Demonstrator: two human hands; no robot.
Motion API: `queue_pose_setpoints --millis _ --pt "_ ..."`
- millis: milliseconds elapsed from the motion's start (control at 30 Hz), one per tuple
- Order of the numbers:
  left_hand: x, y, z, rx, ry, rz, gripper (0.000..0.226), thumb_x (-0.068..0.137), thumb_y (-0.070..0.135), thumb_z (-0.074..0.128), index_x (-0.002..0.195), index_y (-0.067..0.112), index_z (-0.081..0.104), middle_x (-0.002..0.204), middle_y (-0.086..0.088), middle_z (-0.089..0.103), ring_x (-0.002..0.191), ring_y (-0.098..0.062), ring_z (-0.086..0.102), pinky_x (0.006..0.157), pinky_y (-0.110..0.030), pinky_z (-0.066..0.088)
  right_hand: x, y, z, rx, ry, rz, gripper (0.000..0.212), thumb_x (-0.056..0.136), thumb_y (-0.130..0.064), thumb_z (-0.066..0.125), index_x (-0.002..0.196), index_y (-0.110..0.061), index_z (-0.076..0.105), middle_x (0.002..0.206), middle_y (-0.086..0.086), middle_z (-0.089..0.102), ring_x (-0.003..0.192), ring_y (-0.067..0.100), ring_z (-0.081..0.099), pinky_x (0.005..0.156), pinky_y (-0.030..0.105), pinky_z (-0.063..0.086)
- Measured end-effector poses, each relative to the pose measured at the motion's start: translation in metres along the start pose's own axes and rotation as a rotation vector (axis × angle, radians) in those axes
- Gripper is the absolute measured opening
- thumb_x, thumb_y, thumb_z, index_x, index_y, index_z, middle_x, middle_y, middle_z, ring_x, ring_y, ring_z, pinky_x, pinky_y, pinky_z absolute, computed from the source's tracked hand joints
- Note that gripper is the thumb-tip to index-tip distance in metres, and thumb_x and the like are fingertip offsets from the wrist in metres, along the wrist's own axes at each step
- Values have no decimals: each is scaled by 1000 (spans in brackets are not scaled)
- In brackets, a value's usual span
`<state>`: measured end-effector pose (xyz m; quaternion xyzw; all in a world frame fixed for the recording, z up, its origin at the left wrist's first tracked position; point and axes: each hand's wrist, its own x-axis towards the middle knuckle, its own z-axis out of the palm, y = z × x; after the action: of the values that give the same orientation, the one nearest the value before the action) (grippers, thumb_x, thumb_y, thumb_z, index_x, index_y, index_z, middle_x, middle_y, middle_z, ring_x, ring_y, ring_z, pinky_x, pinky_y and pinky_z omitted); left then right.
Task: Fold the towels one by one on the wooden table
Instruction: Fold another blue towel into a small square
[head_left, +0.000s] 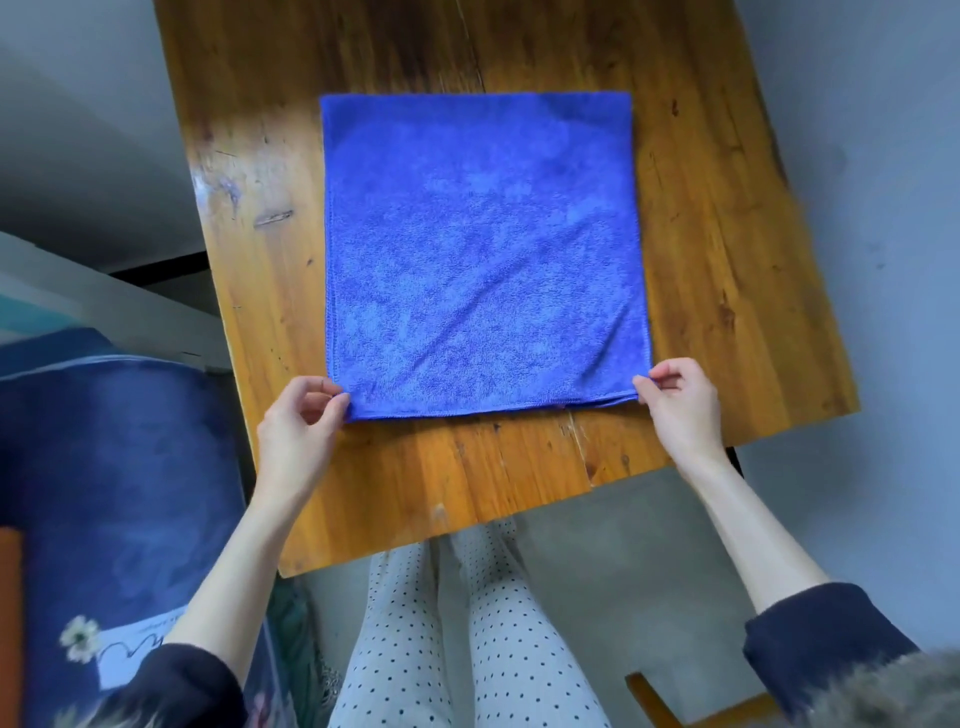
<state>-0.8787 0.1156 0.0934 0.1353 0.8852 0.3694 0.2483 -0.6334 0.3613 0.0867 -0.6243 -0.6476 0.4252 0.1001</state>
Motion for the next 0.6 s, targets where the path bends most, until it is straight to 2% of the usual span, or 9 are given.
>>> queue_pose_setpoints --millis 67,133,200,233,267,333,367,467,600 --pt "1 -1 -5 -95 -34 24 6 89 15 59 87 19 61 74 -3 66 66 -7 58 66 -24 45 0 -2 -2 69 -51 -38 19 83 -6 63 76 -20 52 79 6 61 77 23 59 75 35 47" --pt "-1 -3 -8 -150 -10 88 14 90 12 57 86 25 61 77 1 65 63 0 56 65 -14 46 -1 -3 -3 61 -59 -134 20 83 -4 62 76 -21 56 81 3 61 73 12 57 74 25 45" --pt "-3 -8 -8 -54 -19 194 16 90 8 57 86 23 60 84 1 62 71 -3 56 67 -6 41 -4 0 -3 -81 -45 -284 14 82 -1 62 82 -15 64 88 5 62 68 -1 52 69 11 38" --pt "-4 -13 -6 31 -44 257 16 89 4 56 87 20 60 88 -1 60 75 -9 55 68 -5 39 -6 3 -3 -173 -52 -373 12 81 2 62 85 -9 67 89 7 61 68 -2 51 68 11 37" --pt "-4 -19 -5 116 -77 316 17 88 -1 55 87 15 61 90 -5 57 77 -15 54 69 -8 38 -9 8 -2 -274 -72 -469 13 80 4 62 88 -4 68 89 11 60 72 2 53 71 15 37" --pt "-4 -29 -2 255 -144 414 22 83 -12 54 84 7 64 91 -8 49 81 -23 52 72 -16 36 -12 18 -1 -481 -109 -674 18 76 7 66 93 1 67 91 16 60 85 27 57 81 31 44" --pt "-3 -33 -2 313 -166 466 23 81 -16 54 83 5 65 91 -8 47 83 -26 51 74 -20 37 -12 21 -1 -567 -113 -762 22 73 7 69 94 2 66 91 17 60 87 34 57 80 39 47" --pt "1 -34 -3 451 -209 627 21 79 -13 58 89 3 67 92 -14 51 84 -33 51 73 -38 46 -4 22 -3 -728 -112 -894 33 65 5 74 96 1 66 92 16 62 89 37 60 68 45 50" --pt "7 -32 -3 610 -252 703 35 69 -14 65 100 2 66 101 -19 59 92 -42 54 73 -50 49 2 25 -3 -776 -175 -944 41 63 8 72 103 4 63 98 19 62 91 38 60 72 47 54"
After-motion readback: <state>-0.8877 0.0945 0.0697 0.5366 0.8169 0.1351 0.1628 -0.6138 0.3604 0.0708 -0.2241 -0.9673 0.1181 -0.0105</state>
